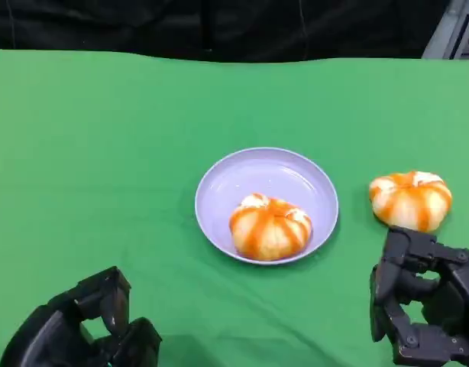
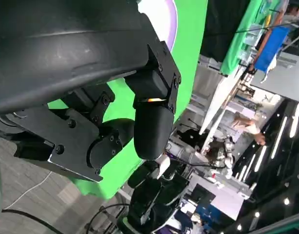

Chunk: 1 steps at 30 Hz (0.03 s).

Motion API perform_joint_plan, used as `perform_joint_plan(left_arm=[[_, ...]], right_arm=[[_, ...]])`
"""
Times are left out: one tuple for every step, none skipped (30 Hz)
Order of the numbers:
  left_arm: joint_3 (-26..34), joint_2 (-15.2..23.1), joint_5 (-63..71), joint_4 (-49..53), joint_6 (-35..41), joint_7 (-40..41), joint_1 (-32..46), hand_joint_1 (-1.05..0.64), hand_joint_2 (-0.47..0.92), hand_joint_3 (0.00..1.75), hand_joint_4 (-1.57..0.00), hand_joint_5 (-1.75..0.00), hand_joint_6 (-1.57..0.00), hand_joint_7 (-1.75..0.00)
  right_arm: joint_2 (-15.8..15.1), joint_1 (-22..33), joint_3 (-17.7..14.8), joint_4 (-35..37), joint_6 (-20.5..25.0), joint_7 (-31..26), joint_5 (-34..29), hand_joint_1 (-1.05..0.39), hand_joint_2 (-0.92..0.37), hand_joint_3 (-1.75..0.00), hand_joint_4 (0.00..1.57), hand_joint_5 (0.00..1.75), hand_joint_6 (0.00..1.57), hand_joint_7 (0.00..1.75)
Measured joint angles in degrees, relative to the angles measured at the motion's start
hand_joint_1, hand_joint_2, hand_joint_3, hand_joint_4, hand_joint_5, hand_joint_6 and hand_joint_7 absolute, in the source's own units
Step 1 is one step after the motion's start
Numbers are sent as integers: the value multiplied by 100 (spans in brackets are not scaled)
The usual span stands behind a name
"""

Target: Grasp the bread from the table and place it into the plate.

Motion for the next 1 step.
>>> perform_joint_plan(left_arm=[[19,0,-2,0,1,18,-14,-1,66,112,-100,-175,-79,-175]], right_arm=[[0,-1,-1,1,7,3,5,-2,-58,-125,84,175,71,164]])
